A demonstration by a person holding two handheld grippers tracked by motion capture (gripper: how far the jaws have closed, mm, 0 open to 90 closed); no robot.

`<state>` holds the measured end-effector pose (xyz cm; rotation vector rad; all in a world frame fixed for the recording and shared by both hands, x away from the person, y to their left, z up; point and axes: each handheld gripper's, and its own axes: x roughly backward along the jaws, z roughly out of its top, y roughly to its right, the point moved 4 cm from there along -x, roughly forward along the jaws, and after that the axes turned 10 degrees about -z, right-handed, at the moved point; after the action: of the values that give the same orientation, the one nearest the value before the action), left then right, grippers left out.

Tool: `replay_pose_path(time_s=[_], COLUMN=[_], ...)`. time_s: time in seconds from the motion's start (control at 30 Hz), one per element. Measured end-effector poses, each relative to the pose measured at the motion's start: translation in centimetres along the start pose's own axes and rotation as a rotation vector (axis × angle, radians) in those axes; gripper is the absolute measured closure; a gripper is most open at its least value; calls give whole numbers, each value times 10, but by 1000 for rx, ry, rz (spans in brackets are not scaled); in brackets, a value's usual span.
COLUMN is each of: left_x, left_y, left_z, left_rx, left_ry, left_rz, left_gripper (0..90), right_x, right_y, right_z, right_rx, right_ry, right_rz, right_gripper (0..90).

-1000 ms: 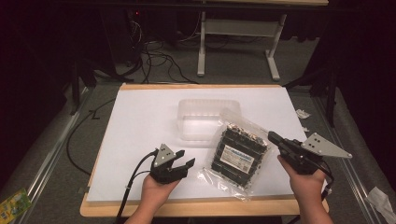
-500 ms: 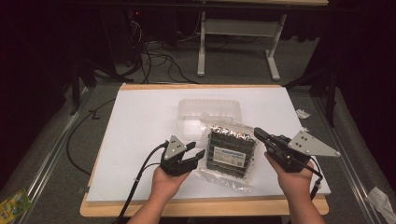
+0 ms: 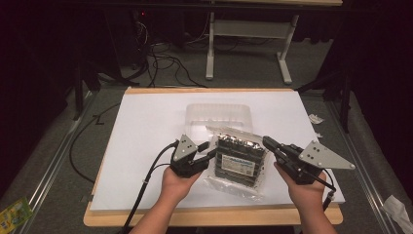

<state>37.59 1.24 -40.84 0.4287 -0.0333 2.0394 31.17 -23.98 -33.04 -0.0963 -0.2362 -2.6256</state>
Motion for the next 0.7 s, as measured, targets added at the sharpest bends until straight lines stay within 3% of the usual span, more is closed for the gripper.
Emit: replay_pose_path(time_s=[0.2, 0.3, 0.5, 0.7], left_x=[-3, -2, -2, -1], left_y=[-1, 0, 4, 6], left_z=[0, -1, -6, -7], left_rx=[-16, -34, -52, -60], left_ry=[4, 8, 12, 13], left_rz=[-2, 17, 6, 11], left_gripper=[765, 870, 900, 900], right_x=[0, 1, 3, 10], right_y=[1, 3, 10, 20], right_z=[-1, -2, -8, -7], right_rx=[-3, -7, -61, -139], right_ry=[4, 3, -18, -6], right_rz=[2, 1, 14, 0], right_gripper=[900, 900, 895, 670])
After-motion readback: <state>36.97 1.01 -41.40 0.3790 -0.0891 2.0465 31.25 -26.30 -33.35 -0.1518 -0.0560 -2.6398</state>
